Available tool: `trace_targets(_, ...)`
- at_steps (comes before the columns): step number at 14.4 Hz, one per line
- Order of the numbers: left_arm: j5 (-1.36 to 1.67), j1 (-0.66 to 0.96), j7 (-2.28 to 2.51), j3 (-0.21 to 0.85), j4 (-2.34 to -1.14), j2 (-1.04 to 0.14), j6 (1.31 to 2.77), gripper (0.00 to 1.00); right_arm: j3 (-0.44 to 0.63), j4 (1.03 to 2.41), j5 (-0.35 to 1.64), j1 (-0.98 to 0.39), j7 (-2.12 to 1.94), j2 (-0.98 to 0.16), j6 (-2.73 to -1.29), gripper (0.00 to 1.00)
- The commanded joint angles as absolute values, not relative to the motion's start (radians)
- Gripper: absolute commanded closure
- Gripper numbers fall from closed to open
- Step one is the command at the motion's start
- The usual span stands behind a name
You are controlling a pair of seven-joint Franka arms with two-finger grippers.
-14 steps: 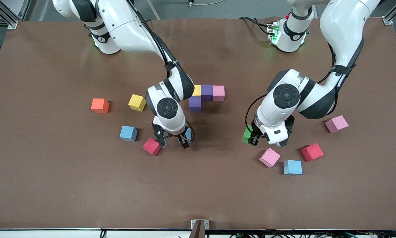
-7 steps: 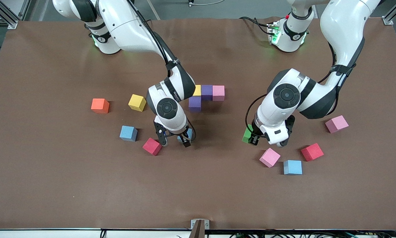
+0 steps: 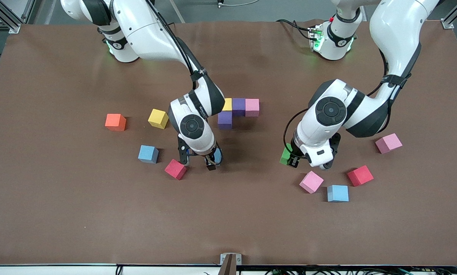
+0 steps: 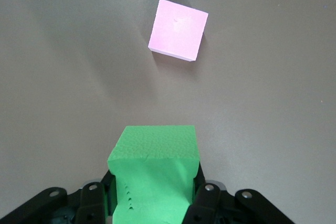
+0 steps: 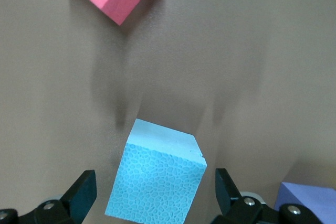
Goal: Arrange 11 blocks into digit 3
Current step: 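Lower the open right gripper over the blue cube near the red cube, then grasp and lift the blue cube with the right gripper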
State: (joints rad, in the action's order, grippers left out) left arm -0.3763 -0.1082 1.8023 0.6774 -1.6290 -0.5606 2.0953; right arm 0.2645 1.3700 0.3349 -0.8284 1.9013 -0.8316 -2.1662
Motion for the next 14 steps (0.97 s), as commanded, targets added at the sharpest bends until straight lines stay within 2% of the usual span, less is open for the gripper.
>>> trace_targets(1, -0.382, -0.117, 1.79, 0.689, -1.626, -0.546, 2.069, 0.84, 0.261, 1.351, 0.354, -0.819, 1.972, -0.841, -2.158, 0.0)
trace_targets(9, -0.382, -0.117, 1.795, 0.689, -1.632, -0.545, 2.007, 0.84, 0.261, 1.358, 0.347, -0.839, 2.052, -0.87, -2.223, 0.0)
trace_targets(10, -0.383, -0.117, 1.793, 0.689, -1.632, -0.546, 2.005, 0.84, 0.261, 1.358, 0.345, -0.844, 2.052, -0.87, -2.221, 0.04)
trace_targets(11, -0.383, -0.117, 1.79, 0.689, -1.631, -0.546, 2.005, 0.84, 0.261, 1.356, 0.344, -0.844, 2.051, -0.87, -2.218, 0.14)
trace_targets(14, -0.383, -0.118, 1.789, 0.689, -1.629, -0.546, 2.005, 0.83, 0.262, 1.356, 0.342, -0.842, 2.042, -0.862, -2.211, 0.69)
